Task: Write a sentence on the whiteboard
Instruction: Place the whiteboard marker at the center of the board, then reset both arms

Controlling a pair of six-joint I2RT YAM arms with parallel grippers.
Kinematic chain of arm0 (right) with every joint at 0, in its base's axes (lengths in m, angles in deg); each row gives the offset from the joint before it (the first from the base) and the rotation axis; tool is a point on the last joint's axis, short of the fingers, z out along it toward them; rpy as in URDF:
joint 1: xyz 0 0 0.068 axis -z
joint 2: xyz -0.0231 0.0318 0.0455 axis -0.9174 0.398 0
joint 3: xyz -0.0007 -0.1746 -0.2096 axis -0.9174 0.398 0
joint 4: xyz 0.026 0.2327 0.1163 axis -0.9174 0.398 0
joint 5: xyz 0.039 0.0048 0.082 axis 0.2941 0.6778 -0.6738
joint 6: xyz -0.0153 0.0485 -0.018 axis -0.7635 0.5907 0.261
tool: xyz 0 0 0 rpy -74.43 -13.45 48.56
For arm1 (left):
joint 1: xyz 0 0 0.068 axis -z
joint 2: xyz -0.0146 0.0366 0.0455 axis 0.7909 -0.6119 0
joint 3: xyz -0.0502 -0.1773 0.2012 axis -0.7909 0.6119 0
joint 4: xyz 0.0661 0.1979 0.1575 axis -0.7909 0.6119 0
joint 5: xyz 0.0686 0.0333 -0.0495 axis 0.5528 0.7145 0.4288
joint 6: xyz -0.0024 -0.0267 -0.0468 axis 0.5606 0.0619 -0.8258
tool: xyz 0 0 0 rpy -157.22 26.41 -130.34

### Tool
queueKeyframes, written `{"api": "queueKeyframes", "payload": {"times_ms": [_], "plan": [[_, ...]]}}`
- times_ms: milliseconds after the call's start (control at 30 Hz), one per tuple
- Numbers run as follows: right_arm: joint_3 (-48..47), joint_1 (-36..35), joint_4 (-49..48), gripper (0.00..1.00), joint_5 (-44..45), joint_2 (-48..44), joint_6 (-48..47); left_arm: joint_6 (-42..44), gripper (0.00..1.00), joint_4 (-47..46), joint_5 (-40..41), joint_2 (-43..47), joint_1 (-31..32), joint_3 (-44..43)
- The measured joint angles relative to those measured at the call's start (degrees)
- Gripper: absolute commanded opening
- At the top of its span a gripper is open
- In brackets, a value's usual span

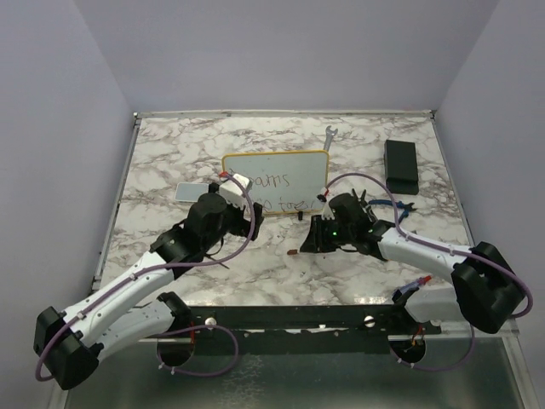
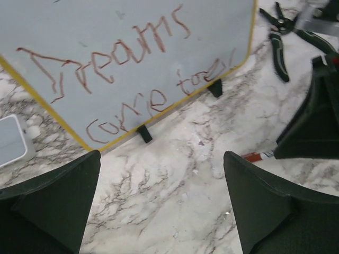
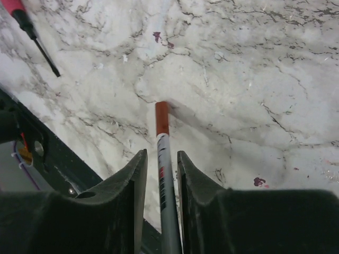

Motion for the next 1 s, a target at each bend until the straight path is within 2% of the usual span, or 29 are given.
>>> {"api": "queueKeyframes", "payload": {"times_ms": [100, 200, 267, 333, 500, 600, 733, 1000], "plan": [[1.1, 0.0, -1.2, 0.61, 1.7, 1.2, 0.4, -1.8, 0.99, 0.1, 0.1, -1.5, -5.3, -0.3], [1.3, 0.0, -1.0, 0.75, 5.3, 0.9, 0.4, -3.7, 0.99, 0.2, 0.1, -1.8, -11.4, -0.3], [1.3, 0.0, -0.3, 0.90, 8.6, -0.2, 0.5, -5.1, 0.99, 0.2, 0.4, -1.7, -15.9, -0.3], [1.2, 0.2, 0.9, 0.98, 12.4, -2.2, 0.5, -6.3, 0.99, 0.4, 0.8, -1.7, -20.2, -0.3], [0.6, 4.5, 4.7, 1.00, 20.6, -9.5, -0.4, -8.9, 0.99, 1.0, 2.7, -0.5, -29.0, -0.3], [0.6, 13.0, 6.0, 1.00, 22.6, -15.4, -1.9, -9.9, 0.99, 1.5, 5.3, 1.8, -32.7, -0.3], [0.6, 22.8, 5.6, 1.00, 26.6, -22.8, -5.0, -9.7, 0.99, 2.0, 9.0, 5.0, -33.6, -0.5], [3.3, 23.3, -5.2, 1.00, 36.2, -34.1, -15.8, -8.4, 0.99, 2.5, 14.9, 8.4, -33.6, -2.2]]}}
